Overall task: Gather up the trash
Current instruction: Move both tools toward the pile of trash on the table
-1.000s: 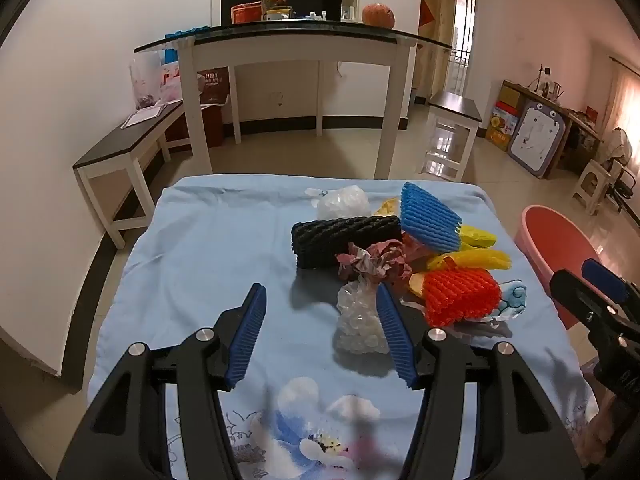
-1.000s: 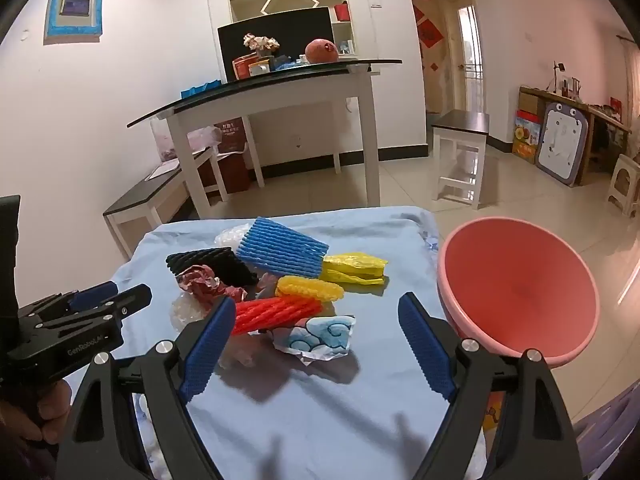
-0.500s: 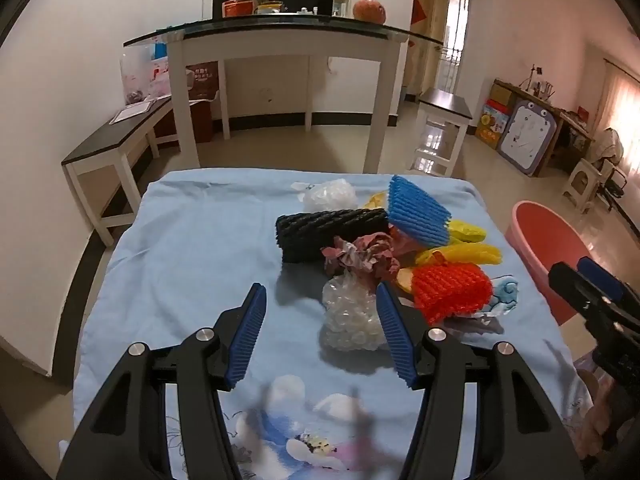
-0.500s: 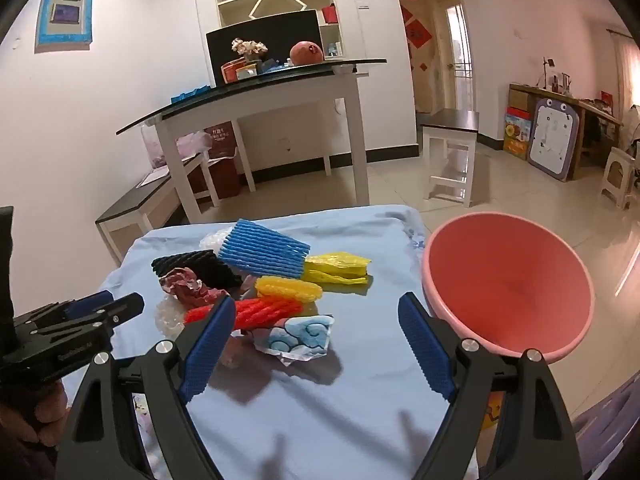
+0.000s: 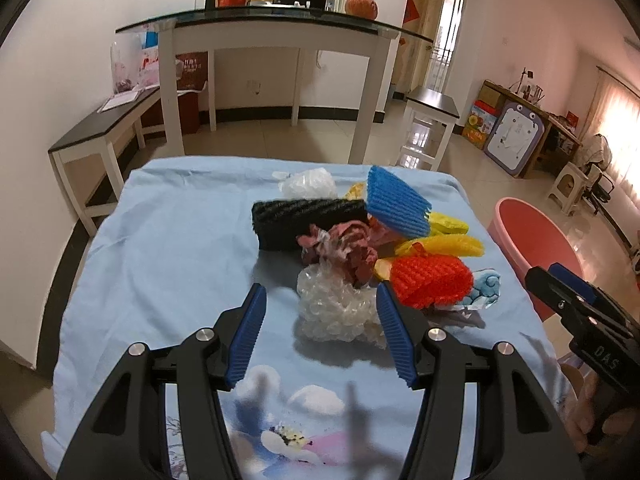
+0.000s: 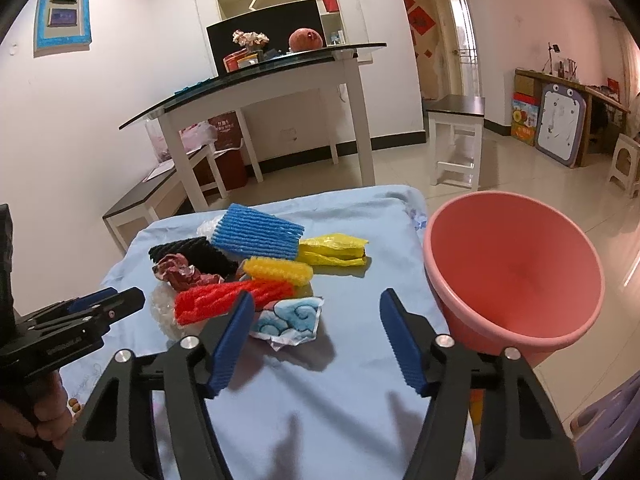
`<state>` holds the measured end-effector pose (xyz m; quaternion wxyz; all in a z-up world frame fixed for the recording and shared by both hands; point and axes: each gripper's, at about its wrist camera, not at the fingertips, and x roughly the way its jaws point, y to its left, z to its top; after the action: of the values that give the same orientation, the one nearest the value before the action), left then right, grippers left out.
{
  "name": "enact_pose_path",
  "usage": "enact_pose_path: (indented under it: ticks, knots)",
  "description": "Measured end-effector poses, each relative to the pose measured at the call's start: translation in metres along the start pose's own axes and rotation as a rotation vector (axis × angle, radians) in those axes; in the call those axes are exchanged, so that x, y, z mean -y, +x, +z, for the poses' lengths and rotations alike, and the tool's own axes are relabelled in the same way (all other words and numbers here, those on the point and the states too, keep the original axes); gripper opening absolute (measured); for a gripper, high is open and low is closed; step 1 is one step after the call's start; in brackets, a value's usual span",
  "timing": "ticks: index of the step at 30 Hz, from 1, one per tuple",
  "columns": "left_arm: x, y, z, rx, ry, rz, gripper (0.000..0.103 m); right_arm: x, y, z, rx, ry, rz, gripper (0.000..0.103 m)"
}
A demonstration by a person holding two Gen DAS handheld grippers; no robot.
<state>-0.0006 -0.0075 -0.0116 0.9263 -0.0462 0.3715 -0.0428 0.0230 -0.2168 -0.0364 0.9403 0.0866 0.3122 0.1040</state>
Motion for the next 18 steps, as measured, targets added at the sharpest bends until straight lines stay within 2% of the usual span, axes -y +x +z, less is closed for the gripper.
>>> enact_pose_path:
  ticks: [8, 18]
  knots:
    - [-0.001, 0.011, 0.002, -0.023, 0.004, 0.006, 0.058, 0.005, 0.009, 0.000, -0.024, 0.023, 0.047, 0.059]
    - [0.000, 0.016, 0.017, 0.009, 0.018, -0.026, 0.058, 0.003, 0.015, 0.002, -0.023, 0.031, 0.060, 0.059]
